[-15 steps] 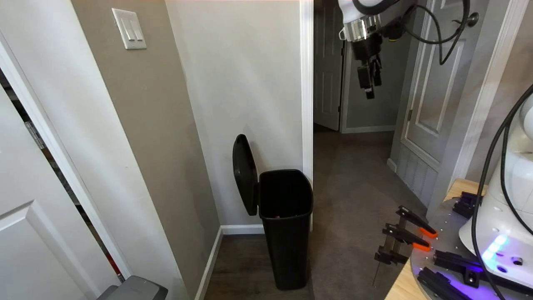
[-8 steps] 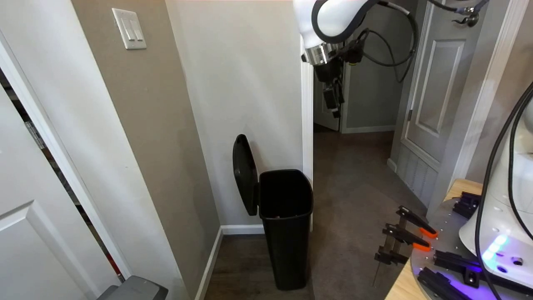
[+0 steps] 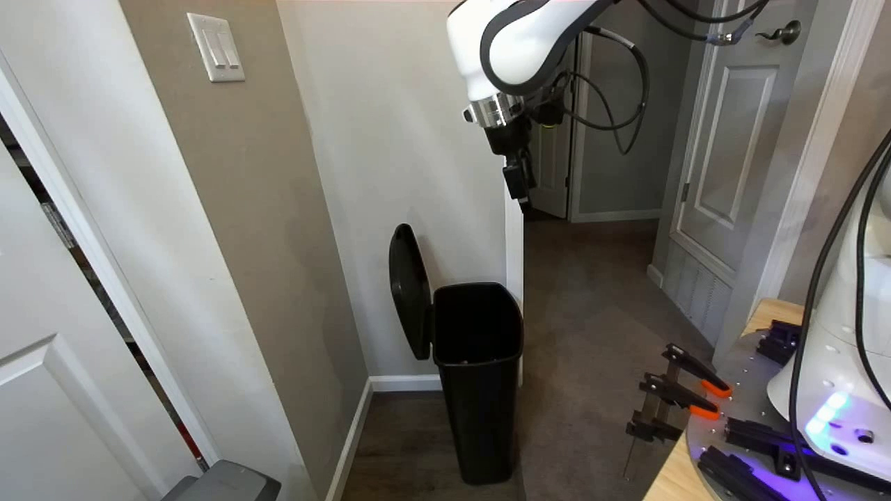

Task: Close the lid of the black bin

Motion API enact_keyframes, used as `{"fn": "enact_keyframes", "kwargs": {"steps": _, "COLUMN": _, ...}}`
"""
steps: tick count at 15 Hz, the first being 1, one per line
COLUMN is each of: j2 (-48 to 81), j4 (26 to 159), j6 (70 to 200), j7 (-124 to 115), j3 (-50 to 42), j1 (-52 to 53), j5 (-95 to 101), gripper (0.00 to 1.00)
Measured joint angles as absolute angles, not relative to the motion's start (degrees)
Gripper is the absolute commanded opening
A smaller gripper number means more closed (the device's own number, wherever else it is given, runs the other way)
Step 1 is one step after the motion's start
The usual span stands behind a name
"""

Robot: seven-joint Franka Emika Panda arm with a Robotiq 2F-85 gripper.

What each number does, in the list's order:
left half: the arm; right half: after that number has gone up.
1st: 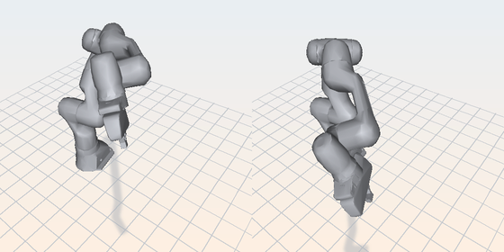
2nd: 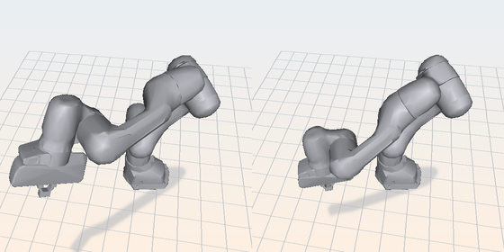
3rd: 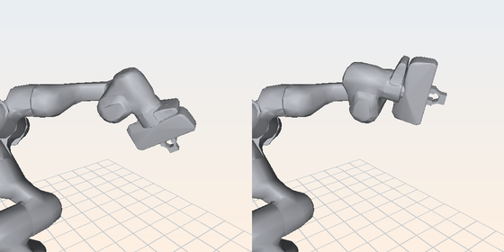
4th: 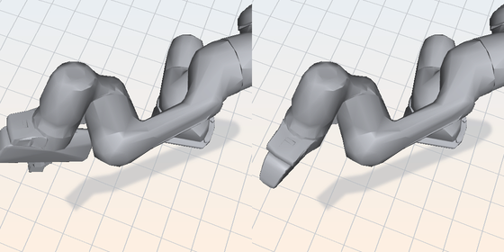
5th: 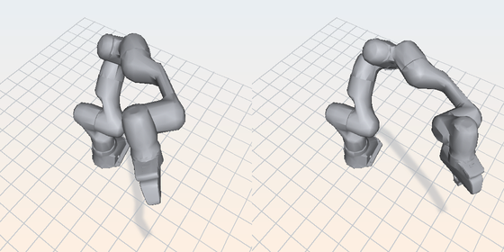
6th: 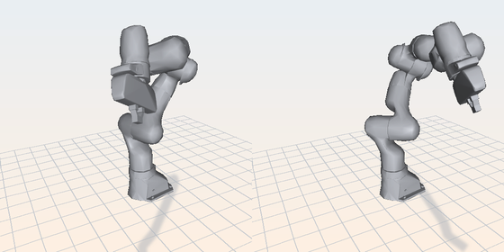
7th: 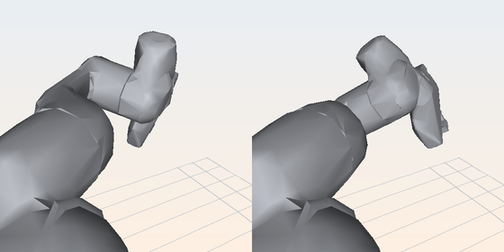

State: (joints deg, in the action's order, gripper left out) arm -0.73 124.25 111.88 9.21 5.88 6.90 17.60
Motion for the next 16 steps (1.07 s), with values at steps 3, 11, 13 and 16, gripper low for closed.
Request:
{"fn": "enact_keyframes", "kwargs": {"steps": 3, "j2": -0.27, "j4": 123.89, "j6": 111.88, "j7": 9.36, "j3": 5.9, "j1": 6.92, "j5": 17.6, "gripper": 1.0}}
{"fn": "enact_keyframes", "kwargs": {"steps": 11, "j2": -0.27, "j4": 123.85, "j6": 111.88, "j7": 9.4, "j3": 5.9, "j1": 6.92, "j5": 17.6, "gripper": 1.0}}
{"fn": "enact_keyframes", "kwargs": {"steps": 13, "j2": 0.01, "j4": 123.81, "j6": 111.9, "j7": 9.4, "j3": 5.96, "j1": 6.93, "j5": 17.6, "gripper": 1.0}}
{"fn": "enact_keyframes", "kwargs": {"steps": 16, "j2": 2.77, "j4": 122.51, "j6": 112.96, "j7": 9.4, "j3": 6.23, "j1": 6.95, "j5": 17.6, "gripper": 1.0}}
